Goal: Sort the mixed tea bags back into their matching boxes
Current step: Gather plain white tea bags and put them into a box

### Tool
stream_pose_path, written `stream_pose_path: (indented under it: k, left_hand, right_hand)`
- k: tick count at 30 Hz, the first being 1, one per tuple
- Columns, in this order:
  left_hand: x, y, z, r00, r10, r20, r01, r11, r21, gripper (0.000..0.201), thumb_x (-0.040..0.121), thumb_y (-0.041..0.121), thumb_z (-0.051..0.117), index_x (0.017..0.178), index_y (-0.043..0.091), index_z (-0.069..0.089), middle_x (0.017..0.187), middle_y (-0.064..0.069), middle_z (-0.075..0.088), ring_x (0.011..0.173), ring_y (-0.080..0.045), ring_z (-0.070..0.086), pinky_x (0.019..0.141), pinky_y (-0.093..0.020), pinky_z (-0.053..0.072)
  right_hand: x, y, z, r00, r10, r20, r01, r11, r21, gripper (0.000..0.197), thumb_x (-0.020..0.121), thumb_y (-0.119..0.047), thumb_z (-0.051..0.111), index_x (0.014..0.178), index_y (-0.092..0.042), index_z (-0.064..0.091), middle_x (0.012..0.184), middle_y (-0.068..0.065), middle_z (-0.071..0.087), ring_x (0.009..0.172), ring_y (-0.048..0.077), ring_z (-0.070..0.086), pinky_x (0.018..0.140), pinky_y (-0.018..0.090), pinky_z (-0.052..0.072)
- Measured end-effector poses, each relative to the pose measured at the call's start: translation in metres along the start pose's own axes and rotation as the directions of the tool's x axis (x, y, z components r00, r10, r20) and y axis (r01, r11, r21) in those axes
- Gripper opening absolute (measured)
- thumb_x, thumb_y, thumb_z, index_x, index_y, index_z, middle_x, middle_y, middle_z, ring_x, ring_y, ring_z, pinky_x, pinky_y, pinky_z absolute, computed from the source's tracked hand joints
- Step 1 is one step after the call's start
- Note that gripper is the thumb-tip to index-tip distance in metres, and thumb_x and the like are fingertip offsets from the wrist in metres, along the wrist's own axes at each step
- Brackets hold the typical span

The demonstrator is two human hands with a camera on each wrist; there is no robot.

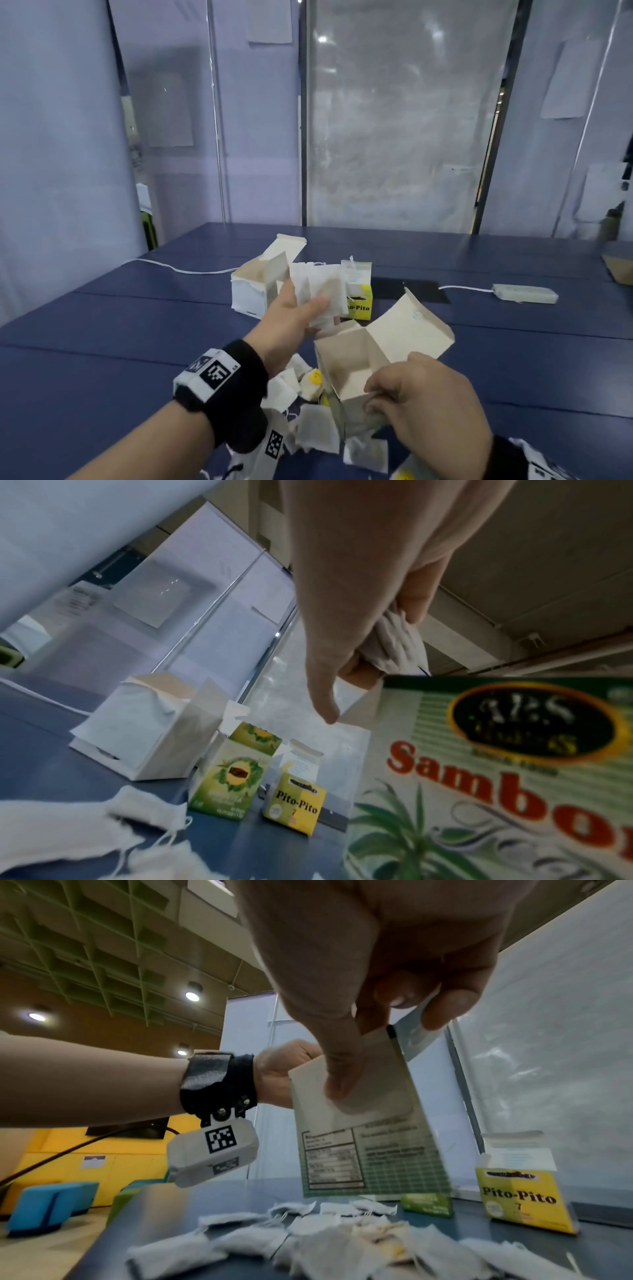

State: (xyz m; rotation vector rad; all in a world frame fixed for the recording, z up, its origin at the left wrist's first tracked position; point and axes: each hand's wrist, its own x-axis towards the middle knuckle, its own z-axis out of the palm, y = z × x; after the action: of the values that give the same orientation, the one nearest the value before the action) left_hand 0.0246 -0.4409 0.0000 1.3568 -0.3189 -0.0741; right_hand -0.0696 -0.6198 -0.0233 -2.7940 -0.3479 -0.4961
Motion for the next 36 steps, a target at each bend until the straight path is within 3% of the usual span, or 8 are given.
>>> stream_pose_path:
  k: [3, 7, 12, 15, 19, 28, 32, 36]
  left_hand:
    - [-0.033, -0.013, 0.006, 0.998, -0.003, 0.064, -0.004, 0.994, 0.112, 0.037, 0.096, 0.008, 0.051, 0.131, 0.018, 0.043, 0.117, -0.008, 0.066, 0.103, -0.027, 0.065, 0.084, -0.042, 0.054]
    - [-0.069, -0.034, 0.020, 0.989, -0.076, 0.130, 0.051, 0.982, 0.183, 0.040, 0.095, 0.005, 0.052, 0.130, 0.018, 0.039, 0.113, -0.001, 0.067, 0.099, -0.012, 0.067, 0.078, -0.026, 0.055]
    - [-0.088, -0.041, 0.025, 0.981, -0.118, 0.155, 0.063, 0.946, 0.319, 0.039, 0.097, 0.001, 0.047, 0.132, 0.014, 0.034, 0.121, -0.013, 0.060, 0.103, -0.020, 0.060, 0.089, -0.036, 0.052]
    - [-0.091, -0.034, 0.024, 0.982, -0.080, 0.170, 0.009, 0.925, 0.381, 0.038, 0.096, 0.003, 0.048, 0.129, 0.018, 0.036, 0.121, -0.010, 0.059, 0.107, -0.019, 0.059, 0.091, -0.032, 0.052]
    - [-0.092, -0.023, 0.030, 0.974, -0.030, 0.224, -0.074, 0.894, 0.442, 0.041, 0.096, 0.005, 0.050, 0.130, 0.021, 0.032, 0.121, -0.005, 0.059, 0.111, -0.018, 0.058, 0.096, -0.033, 0.050]
    - [-0.094, -0.019, 0.035, 0.958, -0.069, 0.277, -0.046, 0.920, 0.390, 0.058, 0.091, -0.004, 0.055, 0.128, 0.024, 0.021, 0.120, -0.010, 0.050, 0.090, -0.011, 0.061, 0.065, -0.025, 0.053]
    - [-0.096, -0.022, 0.032, 0.962, -0.076, 0.261, -0.026, 0.930, 0.366, 0.073, 0.087, -0.004, 0.062, 0.135, 0.022, 0.013, 0.131, -0.008, 0.048, 0.112, -0.018, 0.059, 0.079, -0.028, 0.055]
    - [-0.095, -0.021, 0.028, 0.966, -0.056, 0.251, -0.060, 0.900, 0.432, 0.070, 0.087, -0.002, 0.061, 0.133, 0.021, 0.014, 0.119, 0.001, 0.051, 0.086, 0.004, 0.061, 0.064, -0.014, 0.048]
  right_hand:
    - [-0.030, -0.013, 0.003, 0.992, 0.065, 0.108, -0.058, 0.996, -0.067, 0.032, 0.082, -0.049, 0.059, 0.113, -0.050, 0.049, 0.084, -0.008, 0.046, 0.094, 0.015, 0.059, 0.071, 0.027, 0.043]
    - [-0.054, -0.017, 0.009, 0.962, 0.109, 0.252, -0.096, 0.993, -0.065, 0.027, 0.081, -0.042, 0.061, 0.106, -0.033, 0.062, 0.092, -0.006, 0.063, 0.099, 0.018, 0.061, 0.076, 0.027, 0.045]
    - [-0.066, -0.014, -0.001, 0.958, 0.148, 0.247, -0.227, 0.916, 0.331, 0.011, 0.074, -0.035, 0.069, 0.067, -0.039, 0.061, 0.073, -0.020, 0.065, 0.073, -0.003, 0.059, 0.065, 0.011, 0.047]
    - [-0.057, -0.005, -0.012, 0.962, 0.271, 0.040, -0.249, 0.804, 0.539, 0.023, 0.079, -0.024, 0.072, 0.093, -0.041, 0.062, 0.084, -0.018, 0.065, 0.074, -0.002, 0.060, 0.063, 0.010, 0.049]
    - [-0.037, -0.008, -0.021, 0.935, 0.336, 0.115, -0.296, 0.560, 0.774, 0.044, 0.084, -0.011, 0.069, 0.122, -0.029, 0.055, 0.105, -0.004, 0.062, 0.075, 0.016, 0.067, 0.067, 0.035, 0.060]
    - [-0.027, -0.014, -0.012, 0.939, 0.318, 0.127, -0.251, 0.385, 0.888, 0.036, 0.082, 0.002, 0.069, 0.110, -0.018, 0.062, 0.079, 0.004, 0.071, 0.068, 0.016, 0.072, 0.060, 0.029, 0.059]
    - [-0.026, -0.021, -0.008, 0.957, 0.252, 0.145, -0.241, 0.411, 0.879, 0.038, 0.084, -0.002, 0.069, 0.112, -0.024, 0.056, 0.061, -0.010, 0.069, 0.062, 0.009, 0.070, 0.058, 0.024, 0.056]
    - [-0.021, -0.021, -0.008, 0.971, 0.237, 0.036, -0.184, 0.638, 0.748, 0.051, 0.080, -0.015, 0.075, 0.117, -0.043, 0.052, 0.081, -0.009, 0.068, 0.068, 0.005, 0.067, 0.063, 0.022, 0.054]
